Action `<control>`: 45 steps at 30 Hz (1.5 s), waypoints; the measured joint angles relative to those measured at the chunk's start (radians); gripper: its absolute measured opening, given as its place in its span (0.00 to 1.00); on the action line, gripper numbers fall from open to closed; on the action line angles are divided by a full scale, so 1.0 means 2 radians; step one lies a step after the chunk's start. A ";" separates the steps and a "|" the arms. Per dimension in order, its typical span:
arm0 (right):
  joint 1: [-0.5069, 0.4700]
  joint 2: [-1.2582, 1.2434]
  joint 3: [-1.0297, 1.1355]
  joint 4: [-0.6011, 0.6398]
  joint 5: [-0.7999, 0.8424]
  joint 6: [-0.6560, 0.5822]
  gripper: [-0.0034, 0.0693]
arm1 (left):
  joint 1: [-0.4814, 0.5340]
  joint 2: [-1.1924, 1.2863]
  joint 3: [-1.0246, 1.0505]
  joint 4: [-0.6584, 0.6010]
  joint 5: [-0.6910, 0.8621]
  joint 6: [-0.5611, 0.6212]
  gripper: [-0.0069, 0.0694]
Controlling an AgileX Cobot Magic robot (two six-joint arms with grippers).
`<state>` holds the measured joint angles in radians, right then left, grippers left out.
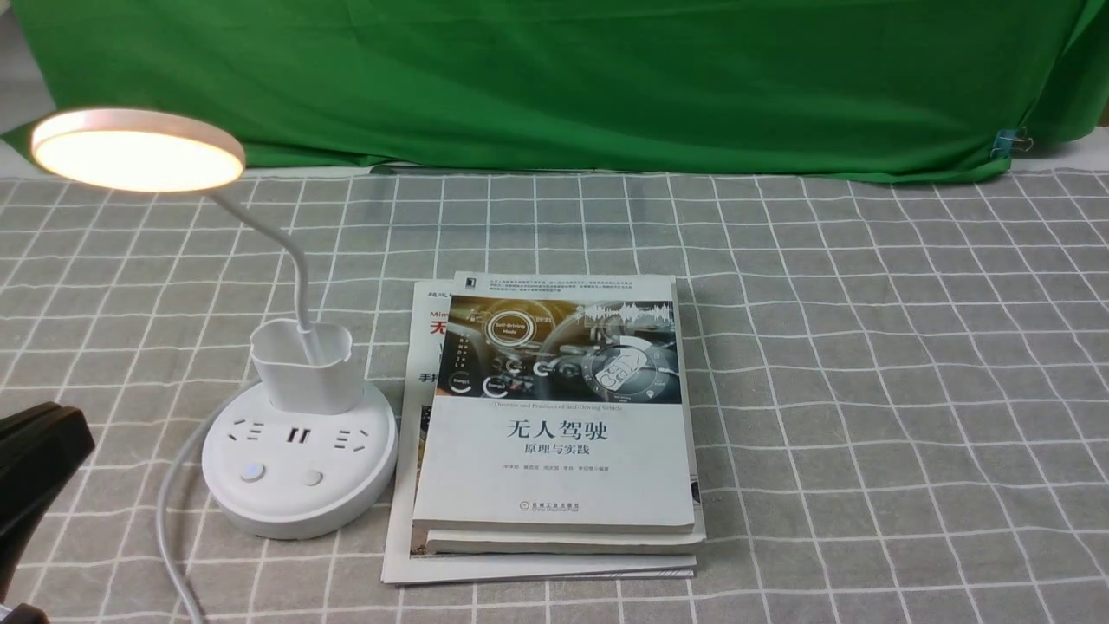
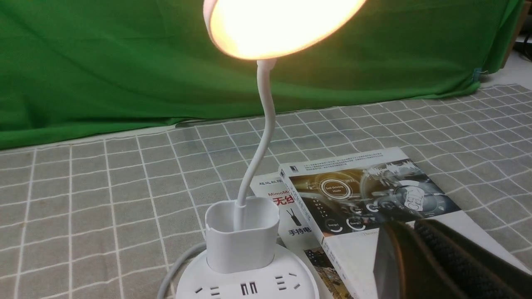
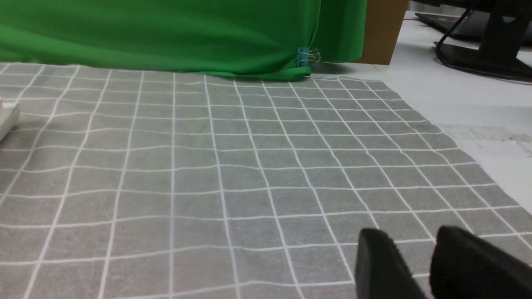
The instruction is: Turn on the desk lamp on the grey coffee tablecloth with your hand.
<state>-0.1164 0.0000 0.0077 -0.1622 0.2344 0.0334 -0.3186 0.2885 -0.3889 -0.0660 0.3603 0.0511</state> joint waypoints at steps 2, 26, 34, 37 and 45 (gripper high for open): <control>0.000 0.000 0.000 0.000 0.000 0.000 0.38 | 0.000 0.000 0.000 0.000 0.000 0.000 0.11; 0.000 0.000 0.000 0.000 0.000 0.000 0.38 | 0.149 -0.139 0.197 0.028 -0.095 0.023 0.11; 0.000 0.000 0.000 0.000 0.000 0.000 0.38 | 0.149 -0.145 0.198 0.028 -0.071 0.027 0.11; 0.000 0.000 0.000 0.000 0.000 0.000 0.38 | 0.149 -0.145 0.198 0.023 -0.071 0.027 0.11; 0.000 0.000 0.000 0.000 0.000 0.000 0.38 | 0.149 -0.145 0.198 0.022 -0.071 0.027 0.12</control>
<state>-0.1164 0.0000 0.0077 -0.1622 0.2344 0.0334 -0.0197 -0.0023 0.0067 -0.0219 0.2182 0.1043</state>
